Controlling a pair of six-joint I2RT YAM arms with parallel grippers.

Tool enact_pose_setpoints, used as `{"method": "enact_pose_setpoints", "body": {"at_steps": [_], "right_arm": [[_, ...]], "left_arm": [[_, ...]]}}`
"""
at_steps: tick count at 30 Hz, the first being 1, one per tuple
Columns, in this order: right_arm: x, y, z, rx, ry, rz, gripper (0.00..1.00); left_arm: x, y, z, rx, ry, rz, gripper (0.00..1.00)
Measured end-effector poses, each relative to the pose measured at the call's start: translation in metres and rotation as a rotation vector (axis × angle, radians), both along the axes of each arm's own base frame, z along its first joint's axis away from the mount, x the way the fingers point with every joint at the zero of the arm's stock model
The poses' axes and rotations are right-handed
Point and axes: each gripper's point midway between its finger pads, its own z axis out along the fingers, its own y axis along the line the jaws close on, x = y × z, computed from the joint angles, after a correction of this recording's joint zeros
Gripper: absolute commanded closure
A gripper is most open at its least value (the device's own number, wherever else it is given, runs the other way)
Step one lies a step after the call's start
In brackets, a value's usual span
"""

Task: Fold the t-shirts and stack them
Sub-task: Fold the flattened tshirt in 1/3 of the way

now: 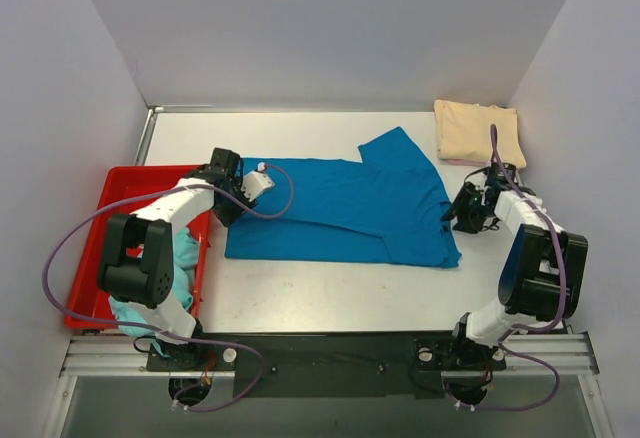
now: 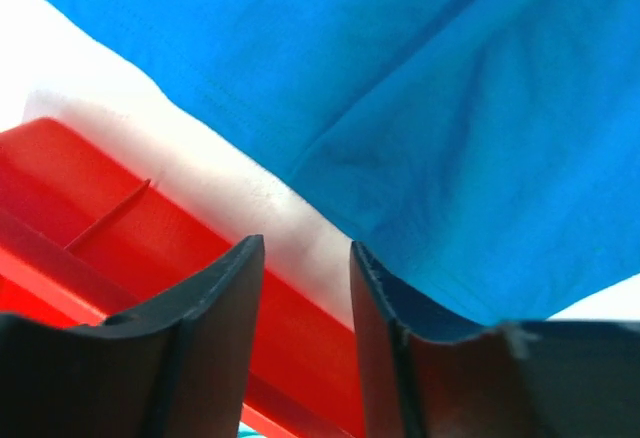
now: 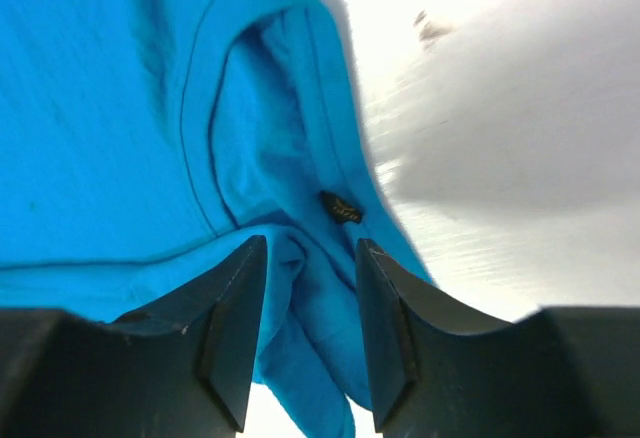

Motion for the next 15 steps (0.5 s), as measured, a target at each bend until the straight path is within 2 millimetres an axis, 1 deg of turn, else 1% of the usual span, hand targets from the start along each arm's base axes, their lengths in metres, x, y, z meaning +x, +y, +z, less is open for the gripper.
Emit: {"method": "enact_pose_setpoints", "body": {"at_steps": [3, 5, 7, 8, 9, 10, 11, 12, 14, 15], "right_arm": [[0.005, -0.015, 0.009, -0.106, -0.003, -0.010, 0.54], [0.004, -0.021, 0.020, -0.196, -0.014, -0.010, 0.53], [0.000, -0.017, 0.037, -0.274, -0.046, 0.015, 0.63], [-0.001, -0.012, 0.048, -0.298, -0.075, 0.031, 0.75], [-0.002, -0.007, 0.059, -0.310, -0.107, 0.043, 0.79], [-0.004, 0.000, 0.070, -0.309, -0.147, 0.059, 0.88], [-0.006, 0.005, 0.079, -0.303, -0.187, 0.064, 0.91], [-0.012, 0.008, 0.085, -0.295, -0.216, 0.060, 0.98], [-0.024, 0.012, 0.088, -0.273, -0.248, 0.051, 1.00], [-0.030, 0.015, 0.085, -0.257, -0.247, 0.052, 1.00]], "left_arm": [[0.004, 0.006, 0.003, 0.017, -0.019, 0.048, 0.45], [0.010, 0.008, 0.009, 0.015, -0.041, 0.082, 0.45], [0.014, 0.008, 0.017, 0.001, -0.067, 0.103, 0.47], [0.015, 0.007, 0.022, -0.010, -0.082, 0.104, 0.49], [0.014, 0.005, 0.029, -0.025, -0.095, 0.099, 0.51], [0.013, 0.001, 0.037, -0.048, -0.112, 0.087, 0.53], [0.011, -0.003, 0.043, -0.064, -0.126, 0.072, 0.54], [0.007, -0.010, 0.051, -0.083, -0.148, 0.048, 0.54], [-0.002, -0.024, 0.057, -0.107, -0.161, -0.001, 0.57], [-0.008, -0.032, 0.056, -0.117, -0.156, -0.030, 0.59]]}}
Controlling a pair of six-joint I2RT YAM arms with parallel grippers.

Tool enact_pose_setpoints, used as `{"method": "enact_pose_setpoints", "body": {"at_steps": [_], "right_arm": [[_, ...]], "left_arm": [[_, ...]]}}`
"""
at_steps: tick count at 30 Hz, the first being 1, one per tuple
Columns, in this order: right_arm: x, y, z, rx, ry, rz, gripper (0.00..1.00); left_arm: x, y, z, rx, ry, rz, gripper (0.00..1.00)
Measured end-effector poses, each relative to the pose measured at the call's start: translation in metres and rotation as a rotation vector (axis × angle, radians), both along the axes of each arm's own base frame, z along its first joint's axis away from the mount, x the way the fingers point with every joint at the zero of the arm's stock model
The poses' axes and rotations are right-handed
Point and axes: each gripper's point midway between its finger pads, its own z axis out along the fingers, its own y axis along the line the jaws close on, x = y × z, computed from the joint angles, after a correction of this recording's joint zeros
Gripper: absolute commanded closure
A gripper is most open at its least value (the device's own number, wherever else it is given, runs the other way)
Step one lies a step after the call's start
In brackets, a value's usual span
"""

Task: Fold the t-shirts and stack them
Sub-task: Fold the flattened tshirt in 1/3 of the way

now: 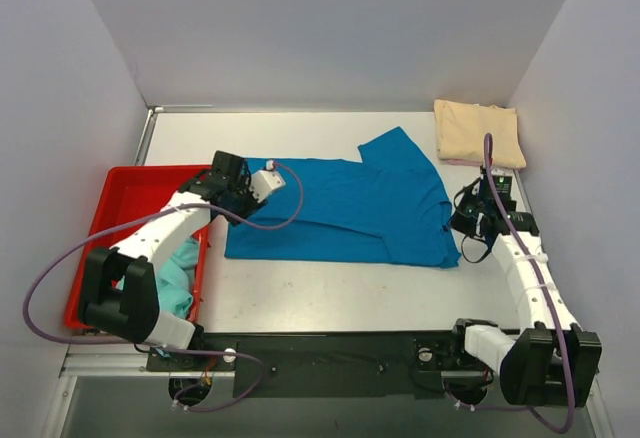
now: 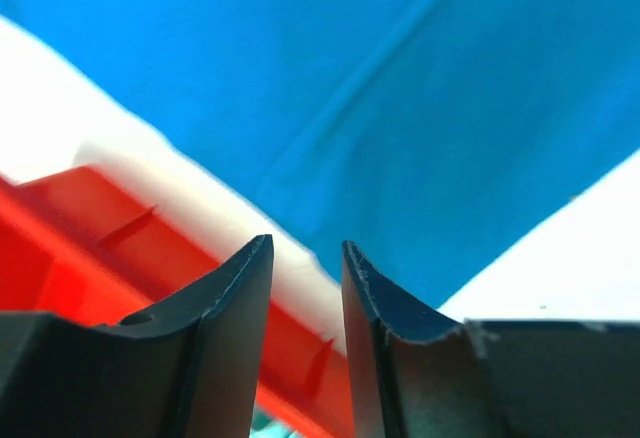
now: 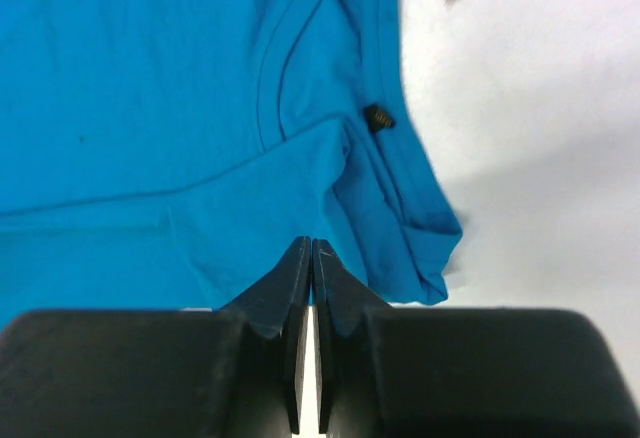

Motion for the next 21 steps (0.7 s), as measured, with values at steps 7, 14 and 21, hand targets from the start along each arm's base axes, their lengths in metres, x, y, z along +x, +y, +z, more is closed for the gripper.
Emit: {"method": "enact_pose_setpoints", "body": {"at_steps": [7, 14, 21], "right_arm": [[-0.019, 0.010, -0.068, 0.110, 0.202, -0.017, 1.00], [-0.036, -0.027, -0.109, 0.168, 0.316, -0.212, 1.00], [-0.030, -0.035, -0.086, 0.130, 0.234, -0.234, 0.63]], "left_arm": [[-0.026, -0.009, -0.063, 0.041, 0.183, -0.030, 0.62], [-0.032, 0.006, -0.088, 0.069, 0.242, 0.019, 0.60], [-0.046, 0.006, -0.069, 0.054, 0.216, -0.048, 0.38]]}}
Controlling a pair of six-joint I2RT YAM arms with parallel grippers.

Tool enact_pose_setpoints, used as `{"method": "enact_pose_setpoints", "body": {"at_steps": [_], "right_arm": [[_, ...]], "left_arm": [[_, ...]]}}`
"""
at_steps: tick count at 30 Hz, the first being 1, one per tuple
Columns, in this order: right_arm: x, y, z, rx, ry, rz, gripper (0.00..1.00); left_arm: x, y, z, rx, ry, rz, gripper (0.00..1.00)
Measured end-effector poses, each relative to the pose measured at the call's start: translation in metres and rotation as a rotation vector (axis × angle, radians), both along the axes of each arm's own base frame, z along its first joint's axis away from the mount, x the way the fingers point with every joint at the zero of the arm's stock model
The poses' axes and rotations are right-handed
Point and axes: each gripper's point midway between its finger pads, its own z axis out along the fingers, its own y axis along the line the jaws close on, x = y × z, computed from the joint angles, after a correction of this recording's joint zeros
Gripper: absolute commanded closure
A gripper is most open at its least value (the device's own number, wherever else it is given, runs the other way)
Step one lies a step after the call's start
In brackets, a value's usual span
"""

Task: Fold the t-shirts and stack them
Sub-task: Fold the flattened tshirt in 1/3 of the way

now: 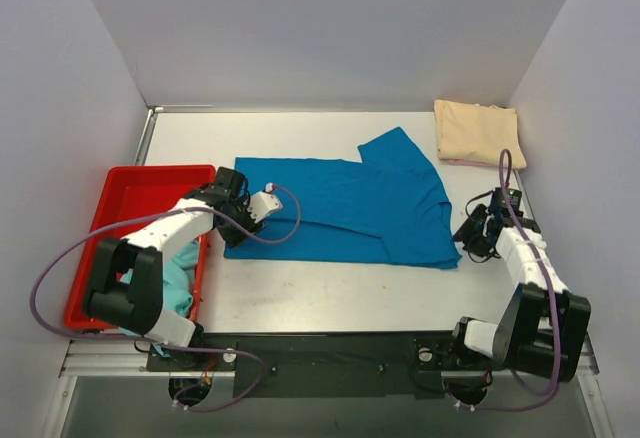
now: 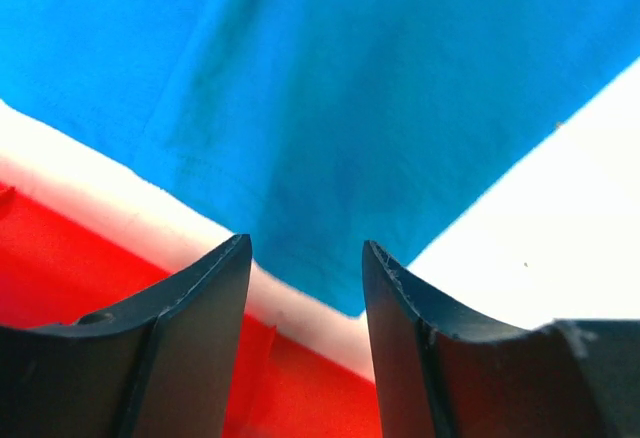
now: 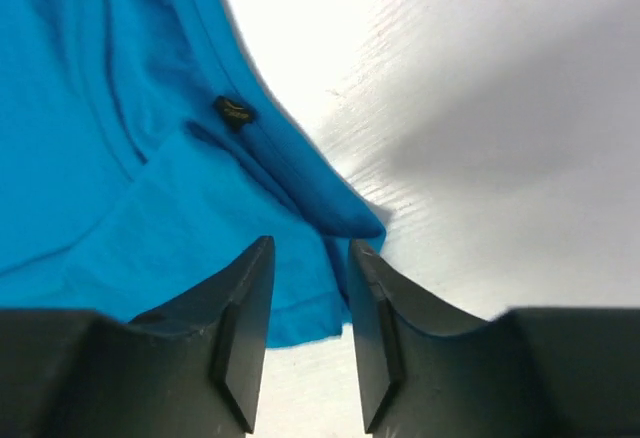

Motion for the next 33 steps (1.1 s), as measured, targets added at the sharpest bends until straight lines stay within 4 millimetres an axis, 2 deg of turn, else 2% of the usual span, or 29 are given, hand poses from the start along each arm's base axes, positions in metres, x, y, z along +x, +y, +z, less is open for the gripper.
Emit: {"method": "enact_pose_setpoints", "body": {"at_steps": [2, 4, 6, 8, 10, 13, 15, 19, 21, 22, 23, 24, 28, 33], "right_arm": [[0.002, -0.005, 0.019, -0.031, -0.069, -0.024, 0.53], [0.003, -0.011, 0.038, -0.039, -0.150, -0.068, 0.51], [-0.003, -0.019, 0.043, -0.013, -0.194, -0.143, 0.52], [-0.017, -0.029, 0.031, 0.056, -0.191, -0.263, 0.56], [-0.031, -0.032, 0.012, 0.144, -0.154, -0.375, 0.61], [-0.047, -0.019, -0.018, 0.276, -0.057, -0.464, 0.62], [-0.044, -0.006, -0.023, 0.370, -0.049, -0.487, 0.62], [-0.030, -0.002, -0.022, 0.439, -0.087, -0.510, 0.64], [-0.024, -0.001, -0.023, 0.473, -0.103, -0.517, 0.75], [-0.022, 0.000, -0.023, 0.482, -0.108, -0.518, 0.88], [-0.021, 0.000, -0.025, 0.491, -0.107, -0.523, 0.95], [-0.021, 0.000, -0.026, 0.494, -0.104, -0.527, 1.00], [-0.024, -0.002, -0.030, 0.499, -0.090, -0.554, 1.00], [-0.032, -0.018, -0.027, 0.452, -0.087, -0.599, 1.00]], "left_arm": [[-0.004, -0.001, 0.013, -0.013, -0.034, -0.040, 0.34], [-0.009, 0.000, 0.023, -0.019, -0.074, -0.092, 0.33], [-0.018, 0.003, 0.024, -0.008, -0.092, -0.146, 0.32], [-0.027, 0.007, 0.018, 0.010, -0.088, -0.191, 0.31], [-0.037, 0.012, 0.005, 0.032, -0.065, -0.235, 0.31], [-0.045, 0.016, -0.010, 0.053, -0.055, -0.285, 0.30], [-0.041, 0.015, -0.012, 0.058, -0.081, -0.308, 0.30], [-0.027, 0.010, -0.015, 0.062, -0.127, -0.336, 0.35], [-0.019, 0.008, -0.015, 0.067, -0.151, -0.340, 0.46], [-0.016, 0.008, -0.015, 0.070, -0.160, -0.341, 0.65], [-0.014, 0.008, -0.016, 0.075, -0.164, -0.342, 0.77], [-0.012, 0.008, -0.017, 0.079, -0.166, -0.339, 1.00], [-0.009, 0.011, -0.021, 0.107, -0.163, -0.343, 1.00], [-0.015, 0.015, -0.019, 0.121, -0.163, -0.339, 1.00]]}}
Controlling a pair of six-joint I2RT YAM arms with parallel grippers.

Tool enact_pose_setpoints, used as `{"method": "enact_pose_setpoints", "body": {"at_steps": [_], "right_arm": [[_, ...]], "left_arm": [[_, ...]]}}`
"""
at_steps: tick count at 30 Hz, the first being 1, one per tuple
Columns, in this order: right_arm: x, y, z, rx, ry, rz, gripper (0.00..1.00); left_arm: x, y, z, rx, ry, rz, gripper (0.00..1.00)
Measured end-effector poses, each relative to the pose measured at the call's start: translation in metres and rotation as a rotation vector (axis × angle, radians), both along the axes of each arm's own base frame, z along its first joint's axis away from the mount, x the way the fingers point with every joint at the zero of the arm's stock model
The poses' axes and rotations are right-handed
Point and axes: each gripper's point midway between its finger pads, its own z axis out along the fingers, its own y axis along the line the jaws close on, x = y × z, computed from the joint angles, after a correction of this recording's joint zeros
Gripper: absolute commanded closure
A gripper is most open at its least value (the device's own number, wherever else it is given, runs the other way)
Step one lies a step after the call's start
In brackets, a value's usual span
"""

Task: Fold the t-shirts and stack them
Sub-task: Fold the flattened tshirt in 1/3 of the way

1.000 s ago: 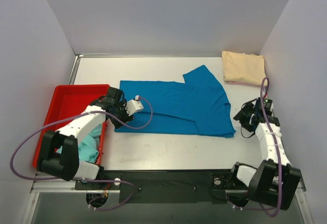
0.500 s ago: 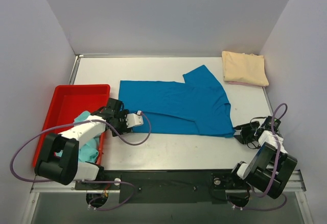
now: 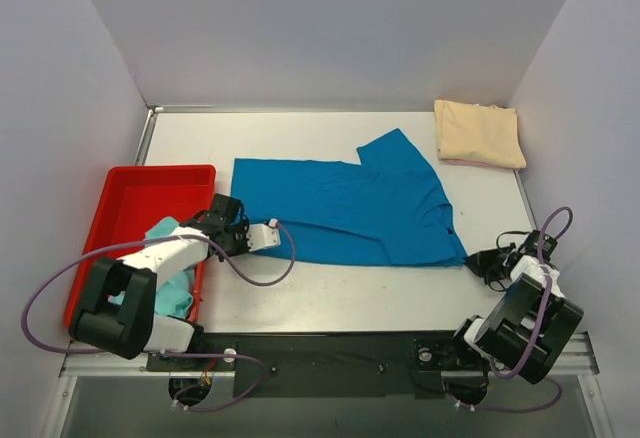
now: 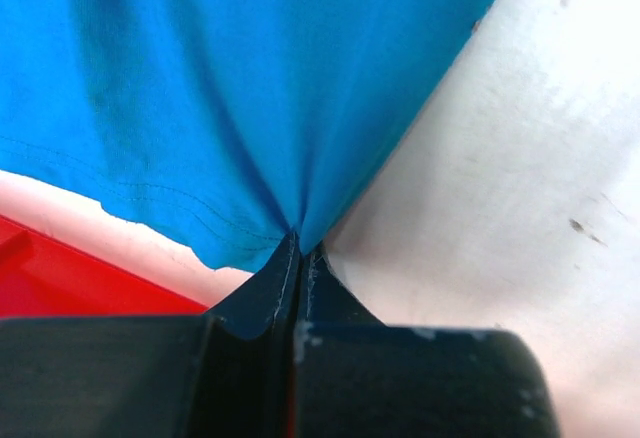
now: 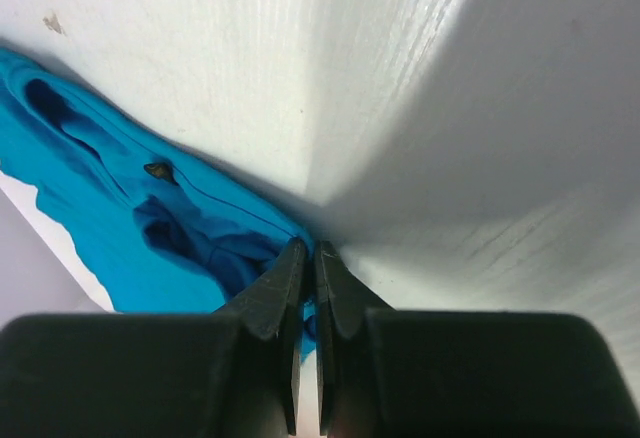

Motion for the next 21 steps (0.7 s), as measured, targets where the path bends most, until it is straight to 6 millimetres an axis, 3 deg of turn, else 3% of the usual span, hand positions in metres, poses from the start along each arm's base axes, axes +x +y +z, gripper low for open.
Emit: {"method": "enact_pose_setpoints", "body": {"at_steps": [10, 16, 21], "right_arm": [[-0.018, -0.004, 0.011, -0.056, 0.032, 0.014, 1.00], [-0.044, -0.007, 0.008, -0.067, 0.094, -0.092, 1.00], [-0.067, -0.012, 0.012, -0.120, 0.172, -0.167, 1.00]], "left_arm": [[-0.047, -0.003, 0.013, -0.035, 0.077, -0.055, 1.00], [-0.098, -0.008, 0.008, -0.032, 0.177, -0.149, 1.00], [-0.109, -0.005, 0.015, -0.033, 0.178, -0.168, 1.00]]}}
